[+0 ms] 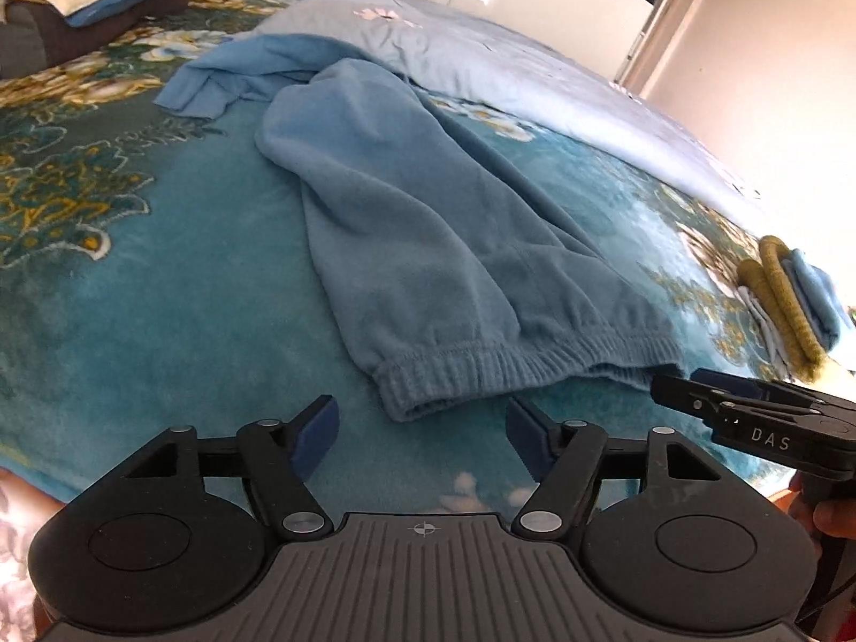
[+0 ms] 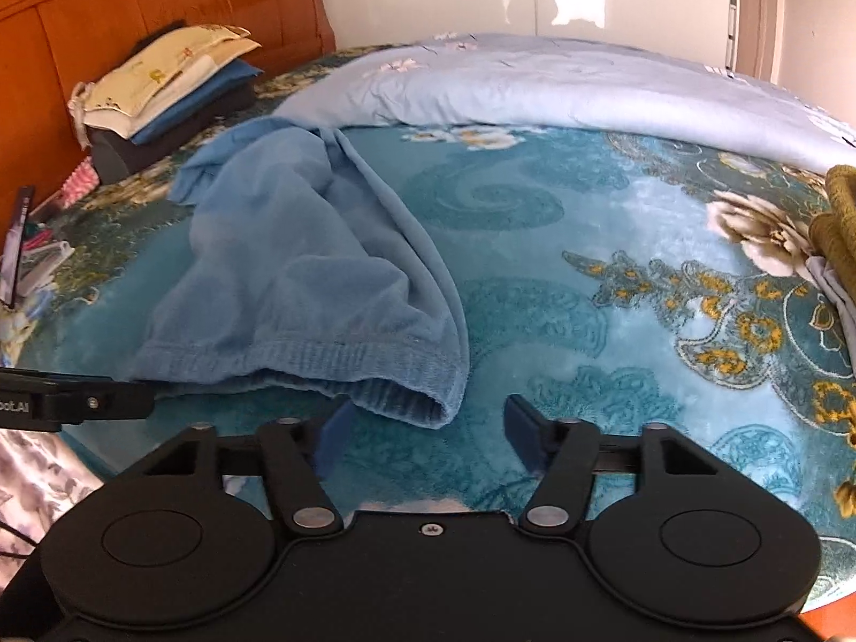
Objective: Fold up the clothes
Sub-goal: 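Lower both tools onto the pants' ribbed cuff end and close them on it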
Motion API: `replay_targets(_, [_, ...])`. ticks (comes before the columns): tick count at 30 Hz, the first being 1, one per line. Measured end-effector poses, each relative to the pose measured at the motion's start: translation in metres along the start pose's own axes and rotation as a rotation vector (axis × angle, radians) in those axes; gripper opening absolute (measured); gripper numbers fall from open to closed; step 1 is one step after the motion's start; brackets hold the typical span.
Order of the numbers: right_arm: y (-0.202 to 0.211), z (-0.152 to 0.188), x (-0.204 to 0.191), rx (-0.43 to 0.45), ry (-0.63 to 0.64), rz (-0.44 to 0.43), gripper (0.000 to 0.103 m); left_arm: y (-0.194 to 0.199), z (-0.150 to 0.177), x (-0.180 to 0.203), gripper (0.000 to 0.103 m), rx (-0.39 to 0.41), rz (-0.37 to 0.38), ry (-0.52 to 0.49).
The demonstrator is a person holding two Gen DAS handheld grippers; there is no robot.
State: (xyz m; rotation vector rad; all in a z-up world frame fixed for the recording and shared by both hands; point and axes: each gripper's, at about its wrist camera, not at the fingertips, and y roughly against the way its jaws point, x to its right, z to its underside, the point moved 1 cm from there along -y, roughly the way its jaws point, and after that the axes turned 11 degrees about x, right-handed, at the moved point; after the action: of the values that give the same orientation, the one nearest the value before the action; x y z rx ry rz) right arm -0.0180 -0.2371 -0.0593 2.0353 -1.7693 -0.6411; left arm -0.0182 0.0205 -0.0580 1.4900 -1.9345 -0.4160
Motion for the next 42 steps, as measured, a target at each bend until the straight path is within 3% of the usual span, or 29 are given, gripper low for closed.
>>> replay_targets(7, [-0.014, -0.003, 0.007, 0.003, -0.036, 0.015, 0.04, -0.009, 0.001, -0.004, 0.044, 0.043, -0.059, -0.023])
replay_targets(19, [-0.036, -0.006, 0.003, 0.02, -0.059, 0.027, 0.038, -0.016, 0.008, 0.013, 0.045, 0.058, -0.09, -0.162])
replay_targets(30, [-0.04, -0.008, 0.016, 0.021, -0.127, 0.038, 0.038, -0.014, 0.011, 0.008, 0.046, 0.07, -0.067, -0.155])
replay_targets(36, [-0.04, -0.015, 0.024, 0.049, -0.178, 0.055, 0.039, -0.014, 0.013, 0.013, 0.046, 0.064, -0.071, -0.207])
replay_targets(42, [-0.043, -0.018, 0.023, 0.046, -0.19, 0.017, 0.039, -0.018, 0.006, 0.008, 0.044, 0.111, -0.085, -0.124])
